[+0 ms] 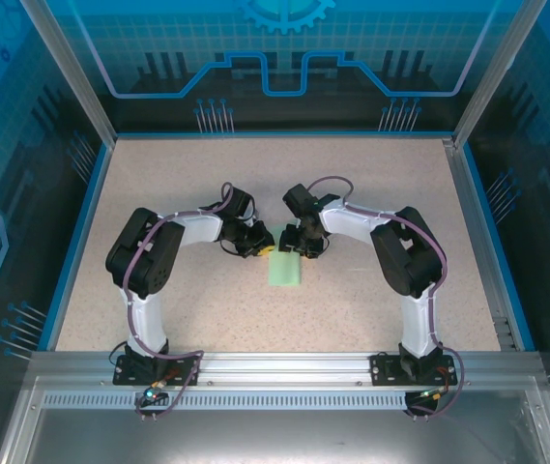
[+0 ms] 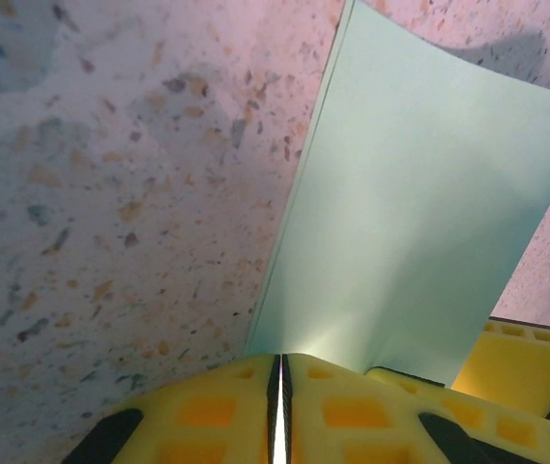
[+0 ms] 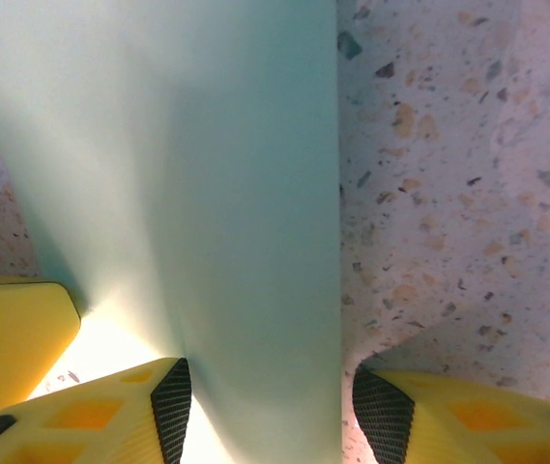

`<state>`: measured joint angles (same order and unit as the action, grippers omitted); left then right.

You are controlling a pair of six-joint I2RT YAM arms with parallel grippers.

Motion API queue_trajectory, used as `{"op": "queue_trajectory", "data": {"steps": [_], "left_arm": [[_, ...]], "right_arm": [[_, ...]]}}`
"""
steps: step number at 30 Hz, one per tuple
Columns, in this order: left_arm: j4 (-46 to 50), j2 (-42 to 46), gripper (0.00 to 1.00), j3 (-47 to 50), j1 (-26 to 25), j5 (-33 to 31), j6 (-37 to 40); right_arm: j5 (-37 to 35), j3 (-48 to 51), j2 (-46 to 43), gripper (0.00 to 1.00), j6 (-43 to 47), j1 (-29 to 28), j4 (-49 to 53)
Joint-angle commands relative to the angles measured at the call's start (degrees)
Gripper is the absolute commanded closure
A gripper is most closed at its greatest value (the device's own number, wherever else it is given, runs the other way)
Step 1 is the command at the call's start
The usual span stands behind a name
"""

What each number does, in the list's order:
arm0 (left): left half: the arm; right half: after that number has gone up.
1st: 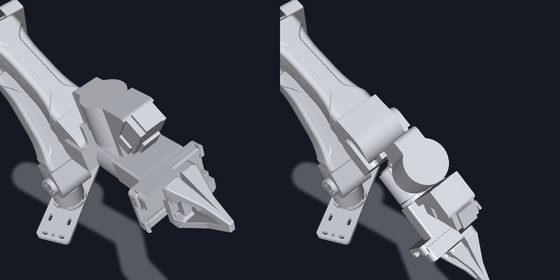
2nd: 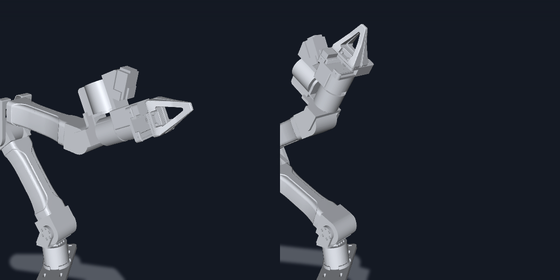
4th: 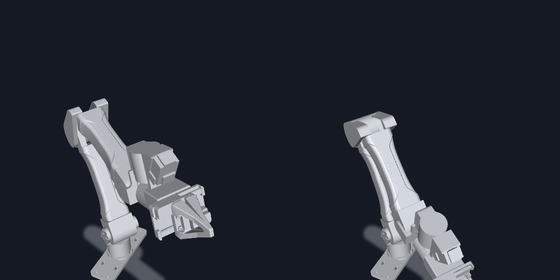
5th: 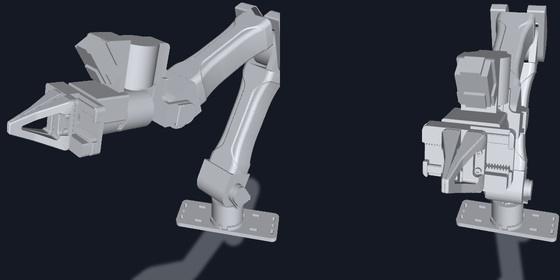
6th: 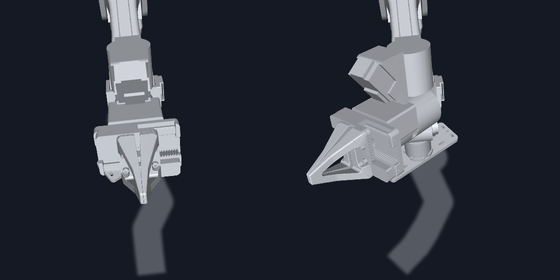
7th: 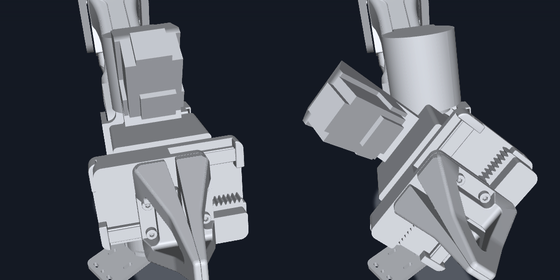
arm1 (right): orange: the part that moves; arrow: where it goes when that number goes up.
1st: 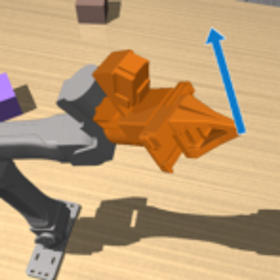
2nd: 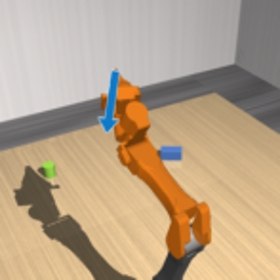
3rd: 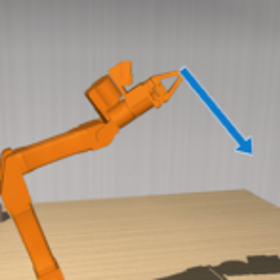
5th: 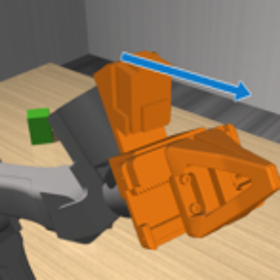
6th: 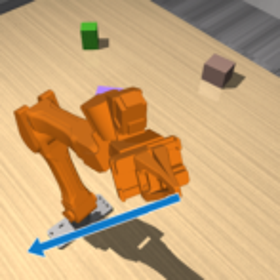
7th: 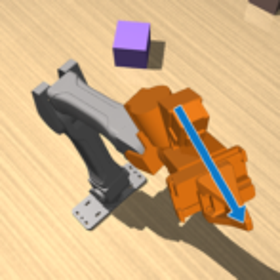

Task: Fold a paper plane with a square sheet of paper (pick it up from the middle)
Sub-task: Hold the square sheet of paper at the center of the table.

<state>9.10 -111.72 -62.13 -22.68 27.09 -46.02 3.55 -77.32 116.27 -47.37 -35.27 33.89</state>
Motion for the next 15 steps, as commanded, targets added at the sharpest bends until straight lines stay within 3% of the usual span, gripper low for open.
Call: {"op": "queue_trajectory", "data": {"steps": [1,4,8,12,15], "left_arm": [[5.29,-2.07,0.87,-0.87,-0.59,-0.08,2.05],[6.46,-2.17,0.88,-0.62,-0.51,-0.87,2.66],[7.24,-2.53,0.89,-0.28,-0.54,-1.20,3.06],[7.41,-2.61,0.89,0.08,-0.54,-1.60,3.35],[7.42,-2.71,0.89,0.10,-0.60,-1.84,3.37]], "right_arm": [[-2.70,4.46,8.09,0.45,0.91,-0.54,-0.18],[-0.64,4.61,5.64,0.44,1.77,0.11,-1.36],[3.62,6.46,-2.09,0.36,3.20,1.80,-6.01],[1.86,7.54,-10.16,0.33,4.42,3.37,-6.46],[0.15,7.97,-13.92,0.36,5.94,3.37,-6.56]]}}
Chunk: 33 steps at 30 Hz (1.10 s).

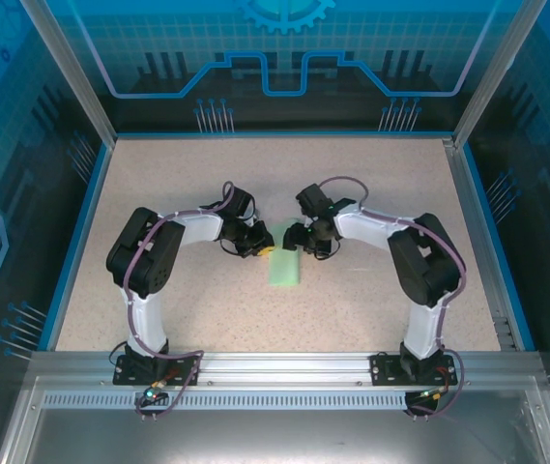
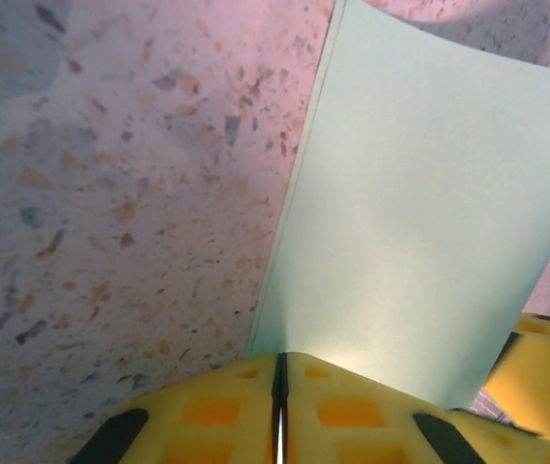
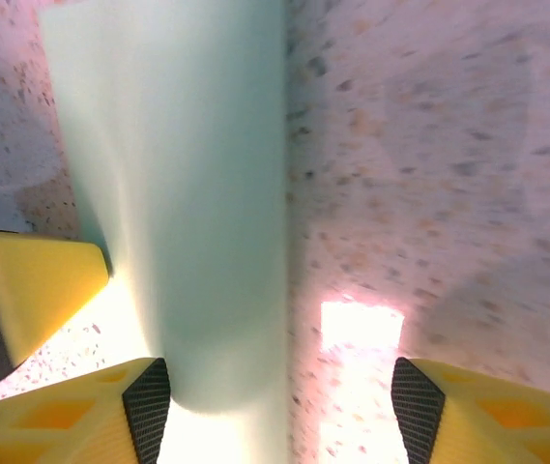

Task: Fold a paper plane with a square sheet of paper (pick it up from the middle)
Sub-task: Hold the square sheet of paper at the center of the table, then fold the square sheet of paper in half at the center of the table.

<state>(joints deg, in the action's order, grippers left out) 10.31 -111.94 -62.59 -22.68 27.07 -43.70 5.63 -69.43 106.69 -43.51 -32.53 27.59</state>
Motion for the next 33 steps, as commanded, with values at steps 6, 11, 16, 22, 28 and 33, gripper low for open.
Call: {"op": "queue_trajectory", "data": {"steps": [6,11,16,22,28,33], "left_arm": [[6.51,-2.75,0.90,0.47,-0.61,-2.11,1.17],[6.92,-3.30,0.91,0.29,-0.54,-2.33,1.16],[7.75,-3.48,0.91,0.01,-0.61,-2.46,0.69],[8.54,-3.79,0.92,0.12,-0.59,-3.08,0.46],[9.44,-4.08,0.93,0.53,-0.60,-3.75,0.33],[9.98,-4.48,0.94,0.71,-0.58,-4.26,0.52]], "right_arm": [[-1.56,-3.64,-2.74,0.56,3.52,-3.90,0.64],[-2.44,-8.03,3.18,0.72,0.52,-5.97,2.13],[-2.20,-7.67,6.90,0.74,-2.70,-5.53,1.37],[-2.37,-5.12,6.84,0.74,-2.71,-4.52,0.32],[-1.54,0.05,5.31,0.75,-2.30,-2.81,-3.26],[0.54,3.92,3.80,0.75,-1.30,-1.49,-6.79]]}}
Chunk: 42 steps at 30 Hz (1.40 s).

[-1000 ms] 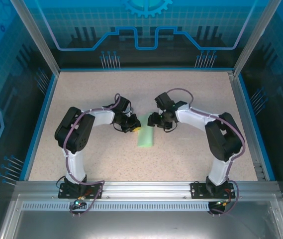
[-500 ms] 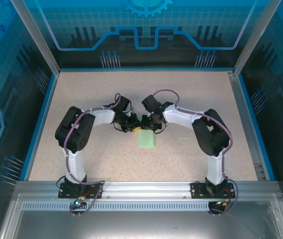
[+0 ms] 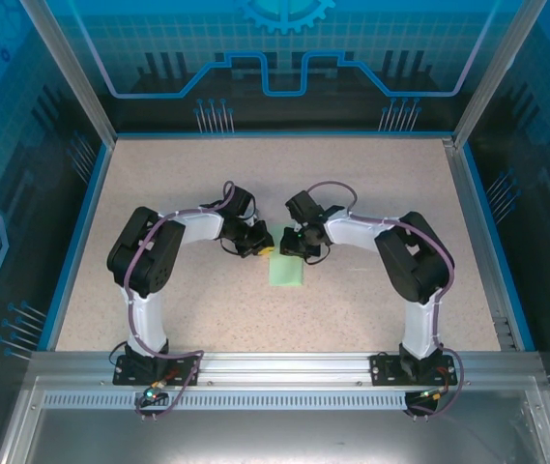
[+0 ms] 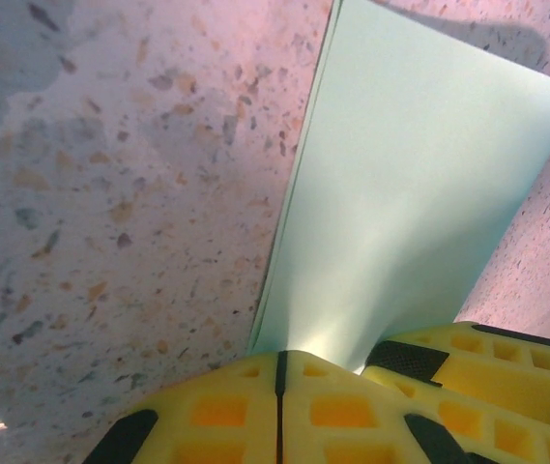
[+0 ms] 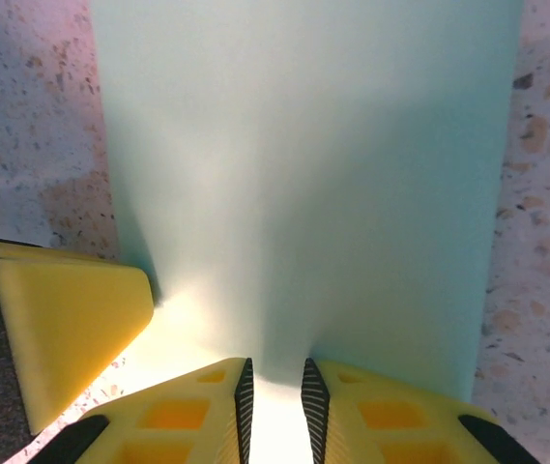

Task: Fold a paper plane with a square sheet of paper (pick it up from the middle)
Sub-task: Fold the square sheet of paper in half at the center of the table.

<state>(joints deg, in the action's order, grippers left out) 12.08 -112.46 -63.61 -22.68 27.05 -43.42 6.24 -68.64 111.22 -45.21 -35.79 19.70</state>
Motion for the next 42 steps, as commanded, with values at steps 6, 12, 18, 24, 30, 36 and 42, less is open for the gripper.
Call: {"op": "queue_trajectory", "data": {"steps": [6,12,18,24,30,36,42], "left_arm": [[8.63,-4.25,0.94,1.92,-0.53,-4.96,0.37],[8.77,-4.43,0.95,2.00,-0.57,-5.16,0.59],[8.71,-4.41,0.95,1.83,-0.58,-4.90,0.75],[9.24,-4.47,0.95,1.65,-0.61,-4.81,1.13],[9.57,-4.73,0.95,1.48,-0.60,-4.88,1.13],[10.05,-4.82,0.95,1.65,-0.61,-5.25,1.39],[10.08,-4.95,0.95,1.63,-0.57,-5.25,1.55]], "right_arm": [[3.43,8.89,-2.81,0.75,2.15,3.22,-4.79],[9.29,13.29,-5.92,0.75,4.32,5.25,-12.42],[12.30,10.36,-7.64,0.74,6.02,5.24,-13.37],[13.59,7.57,-2.88,0.75,6.89,5.97,-14.86],[13.25,10.67,-1.25,0.76,6.51,8.38,-16.81],[11.14,15.72,-4.48,0.76,7.46,11.49,-16.89],[8.98,15.26,-10.62,0.75,8.88,12.39,-14.25]]}}
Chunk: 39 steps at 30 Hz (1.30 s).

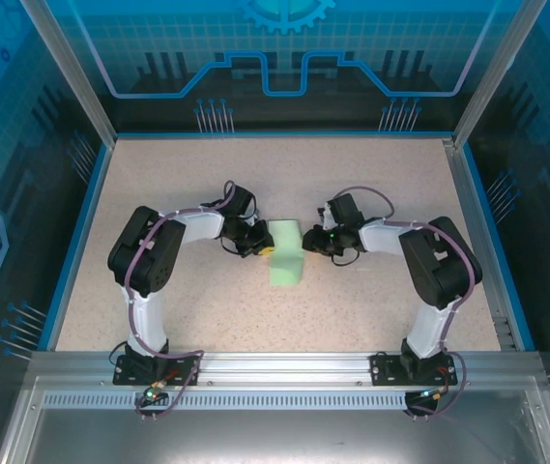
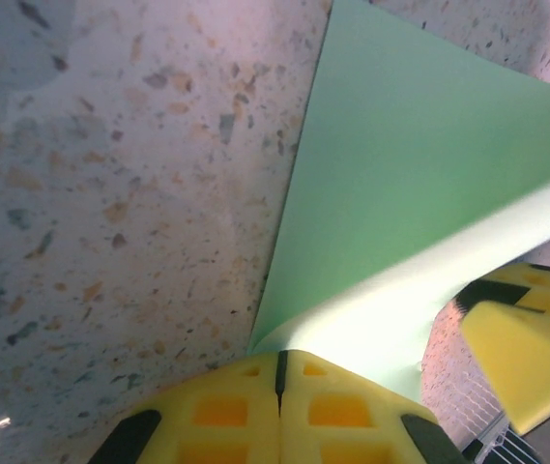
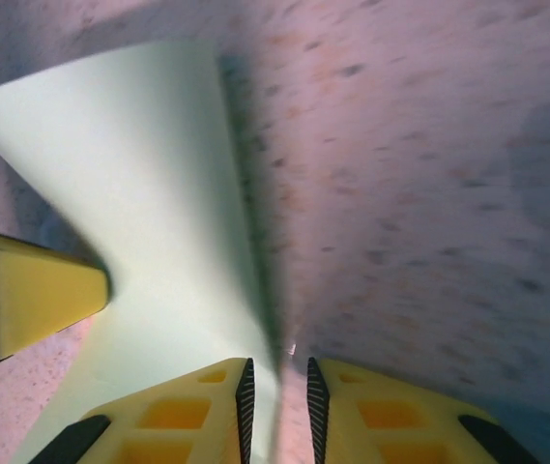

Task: Fold a paper plane with a square sheet of paper (pick it up from the middle)
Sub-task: Fold the square sheet of paper in half at the center of the table.

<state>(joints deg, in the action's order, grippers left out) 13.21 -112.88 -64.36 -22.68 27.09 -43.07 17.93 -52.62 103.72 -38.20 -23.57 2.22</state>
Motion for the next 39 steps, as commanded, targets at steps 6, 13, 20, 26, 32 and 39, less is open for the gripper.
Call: {"op": "queue_trajectory", "data": {"steps": [6,13,20,26,32,39], "left_arm": [[9.21,-4.45,0.95,2.13,-0.55,-5.29,1.15],[9.27,-4.55,0.95,2.22,-0.56,-5.29,1.06],[9.57,-4.50,0.95,2.50,-0.57,-5.29,1.58],[10.14,-4.70,0.95,2.70,-0.61,-5.65,2.20],[9.90,-4.72,0.96,2.57,-0.60,-5.51,2.11],[9.95,-4.72,0.95,2.48,-0.57,-5.46,1.97]], "right_arm": [[-6.03,-6.09,-4.37,0.75,2.65,-6.27,4.53],[-1.98,-12.13,6.61,0.78,0.40,-7.46,3.38],[-3.02,-9.62,9.34,0.78,-1.65,-2.82,-1.00],[-5.10,-6.30,7.03,0.78,-3.36,1.72,-2.63],[-5.72,-7.36,2.63,0.78,-2.83,1.41,-1.91],[-3.93,-10.41,3.40,0.77,-2.34,-4.12,-2.27]]}}
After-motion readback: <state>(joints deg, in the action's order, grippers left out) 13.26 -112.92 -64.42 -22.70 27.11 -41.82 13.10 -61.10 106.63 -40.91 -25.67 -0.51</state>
